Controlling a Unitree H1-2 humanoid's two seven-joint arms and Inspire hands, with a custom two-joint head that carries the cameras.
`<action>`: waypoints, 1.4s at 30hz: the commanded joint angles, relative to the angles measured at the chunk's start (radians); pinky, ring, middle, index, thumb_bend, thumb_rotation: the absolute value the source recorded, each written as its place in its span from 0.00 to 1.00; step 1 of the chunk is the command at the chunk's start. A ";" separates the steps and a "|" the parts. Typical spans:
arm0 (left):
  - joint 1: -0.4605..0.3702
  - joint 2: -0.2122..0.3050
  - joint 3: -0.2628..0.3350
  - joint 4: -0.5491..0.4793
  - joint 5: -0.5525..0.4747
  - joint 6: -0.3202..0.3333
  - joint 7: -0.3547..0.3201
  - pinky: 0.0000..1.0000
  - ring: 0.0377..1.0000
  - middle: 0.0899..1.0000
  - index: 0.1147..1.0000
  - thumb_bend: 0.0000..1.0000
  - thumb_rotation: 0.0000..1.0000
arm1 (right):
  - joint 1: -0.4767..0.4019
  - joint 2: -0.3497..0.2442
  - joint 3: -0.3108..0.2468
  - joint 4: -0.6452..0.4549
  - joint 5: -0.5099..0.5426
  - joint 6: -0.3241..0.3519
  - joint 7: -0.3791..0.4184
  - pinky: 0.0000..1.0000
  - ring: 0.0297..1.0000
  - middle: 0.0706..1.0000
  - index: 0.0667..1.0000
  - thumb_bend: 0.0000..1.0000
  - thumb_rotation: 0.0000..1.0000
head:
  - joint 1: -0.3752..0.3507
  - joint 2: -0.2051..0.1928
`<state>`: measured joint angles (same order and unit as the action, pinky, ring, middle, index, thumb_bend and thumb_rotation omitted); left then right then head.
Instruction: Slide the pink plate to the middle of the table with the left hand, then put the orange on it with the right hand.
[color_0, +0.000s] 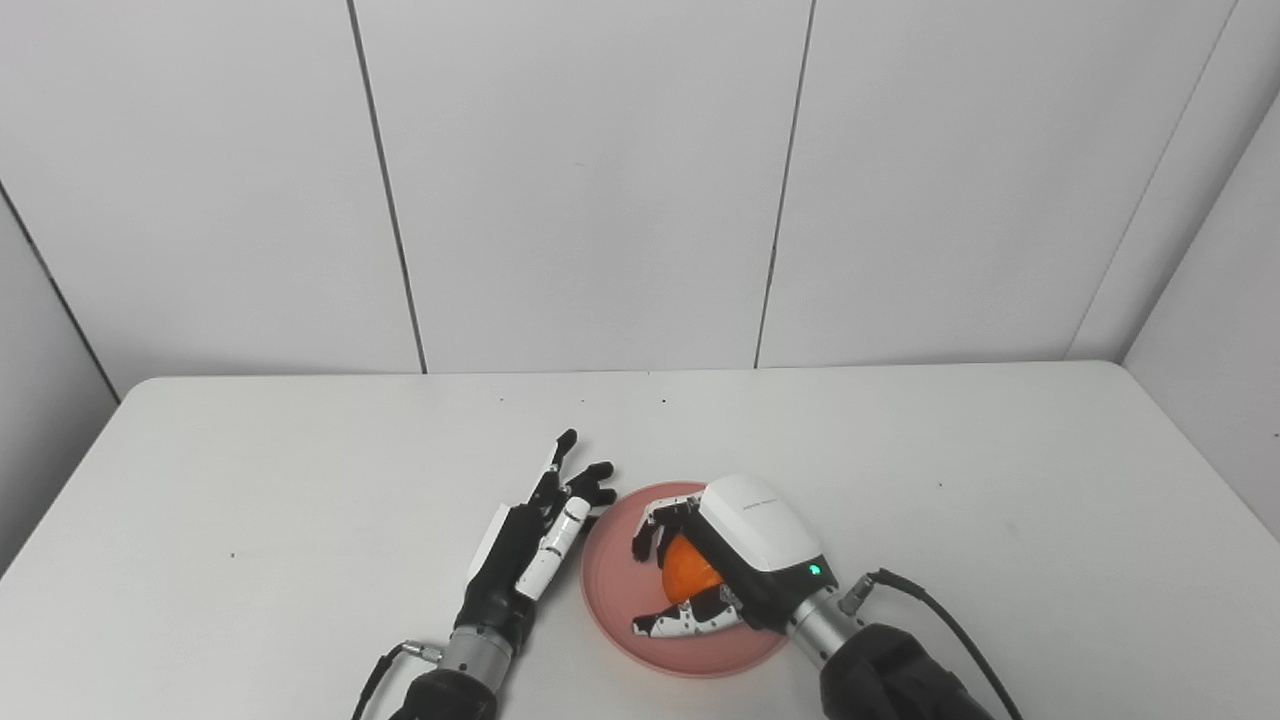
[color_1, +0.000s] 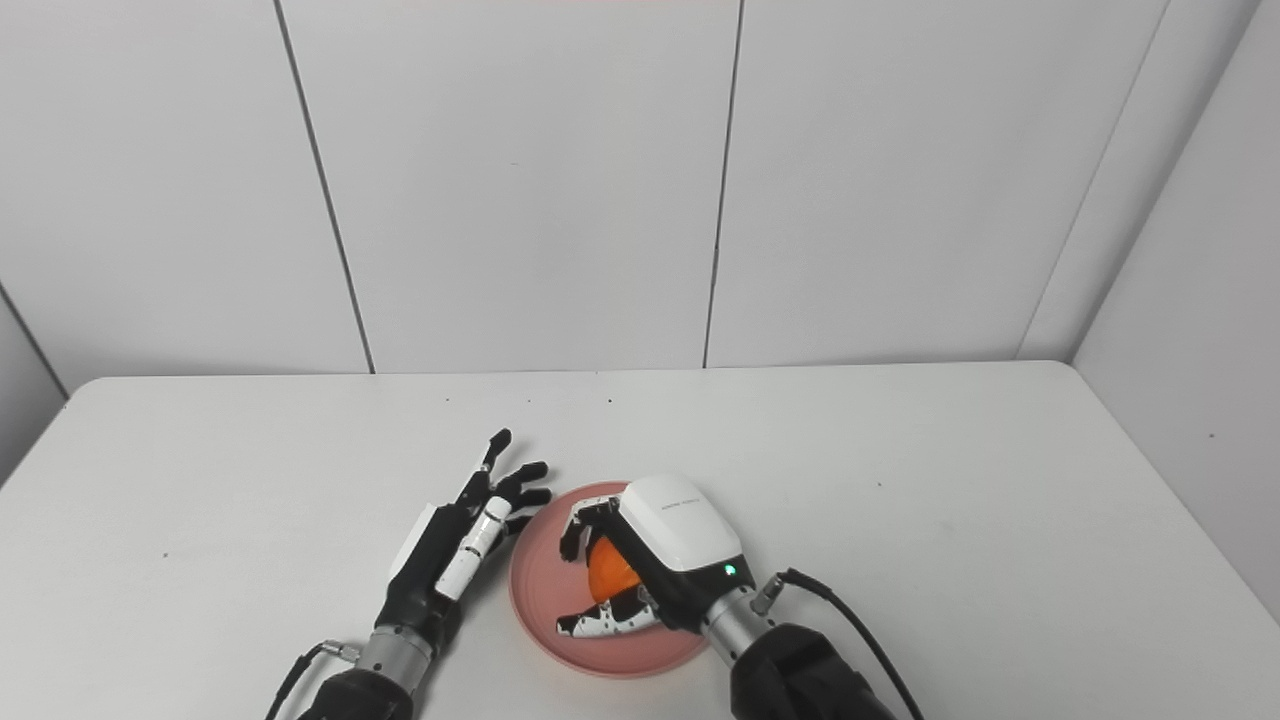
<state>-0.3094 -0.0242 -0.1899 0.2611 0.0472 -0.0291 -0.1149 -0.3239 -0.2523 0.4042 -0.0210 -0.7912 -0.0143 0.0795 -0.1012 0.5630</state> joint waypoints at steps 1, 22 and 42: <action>0.033 -0.030 -0.034 0.025 0.006 0.043 -0.025 0.72 0.83 0.89 1.00 0.53 0.87 | -0.035 -0.010 -0.006 -0.022 -0.004 -0.054 -0.019 0.23 0.26 0.32 0.44 0.50 0.16 | 0.000 0.000; 0.035 -0.029 -0.034 0.017 0.001 0.063 -0.031 0.74 0.82 0.80 1.00 0.55 0.89 | -0.045 -0.029 -0.022 0.010 -0.026 -0.172 -0.102 0.58 0.61 0.62 0.62 0.76 0.83 | 0.000 0.000; 0.032 -0.028 -0.031 0.020 -0.028 0.063 -0.043 0.75 0.84 0.87 1.00 0.57 0.84 | -0.059 0.007 -0.105 -0.019 0.040 -0.350 -0.255 0.54 0.59 0.61 0.62 0.69 0.98 | 0.002 -0.003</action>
<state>-0.3083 -0.0245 -0.1914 0.2542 0.0258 -0.0154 -0.1165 -0.3377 -0.2470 0.3162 -0.0078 -0.7675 -0.3173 -0.1379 -0.0997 0.5599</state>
